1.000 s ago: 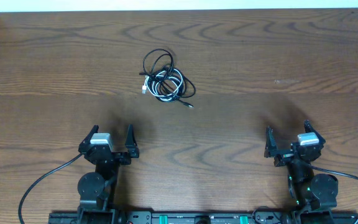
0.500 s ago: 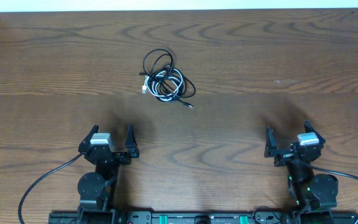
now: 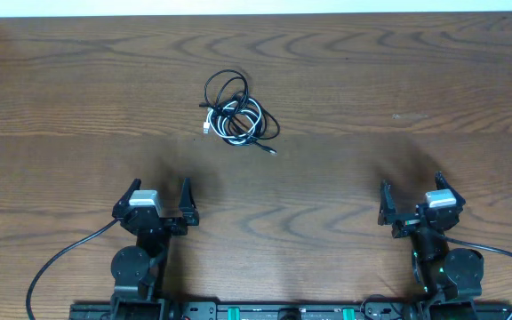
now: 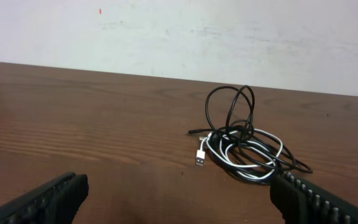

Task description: Untangle cables

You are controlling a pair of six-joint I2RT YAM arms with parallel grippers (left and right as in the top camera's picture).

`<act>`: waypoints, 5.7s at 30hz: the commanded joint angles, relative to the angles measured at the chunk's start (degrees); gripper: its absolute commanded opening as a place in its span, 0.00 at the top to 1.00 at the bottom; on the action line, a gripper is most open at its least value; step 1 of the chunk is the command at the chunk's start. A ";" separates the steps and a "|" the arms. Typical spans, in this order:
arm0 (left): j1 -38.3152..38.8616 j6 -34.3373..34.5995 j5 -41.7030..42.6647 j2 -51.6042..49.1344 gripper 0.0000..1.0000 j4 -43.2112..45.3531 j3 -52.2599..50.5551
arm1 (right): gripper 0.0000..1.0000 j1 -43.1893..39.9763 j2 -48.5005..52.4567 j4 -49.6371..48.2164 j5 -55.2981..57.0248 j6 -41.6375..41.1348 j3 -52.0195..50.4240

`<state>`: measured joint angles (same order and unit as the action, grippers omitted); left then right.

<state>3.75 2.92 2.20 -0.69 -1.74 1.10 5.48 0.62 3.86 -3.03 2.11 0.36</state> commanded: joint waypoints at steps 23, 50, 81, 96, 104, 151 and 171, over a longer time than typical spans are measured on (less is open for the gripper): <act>-0.20 -0.55 -1.79 0.35 0.00 -2.34 -0.85 | 0.01 -0.28 -0.13 0.24 0.07 -0.37 -0.04; -0.20 -1.62 -4.57 0.35 0.01 7.39 0.83 | 0.01 -0.28 -0.13 0.24 0.04 -0.37 -0.04; -0.20 -3.23 -4.35 -52.17 0.00 -59.17 84.59 | 0.01 -0.28 -0.13 0.24 0.07 -0.37 -0.04; -0.20 -2.80 12.44 -79.34 0.21 -65.20 86.66 | 0.01 -0.28 -0.13 0.24 0.04 -0.37 -0.04; -0.02 9.40 12.39 -90.23 0.92 -60.35 86.51 | 0.01 -0.28 -0.13 0.24 0.07 -0.35 -0.04; 6.86 -7.58 -4.42 -105.50 0.12 -32.09 86.62 | 0.01 -0.28 -0.13 0.24 0.04 -0.37 -0.04; -1.60 -8.24 10.49 -120.69 0.50 -25.38 85.26 | 0.01 -0.28 -0.13 0.24 0.04 -0.37 -0.04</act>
<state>2.11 -5.54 7.46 -120.49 -26.96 86.72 5.48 0.69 3.86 -3.03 2.09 0.36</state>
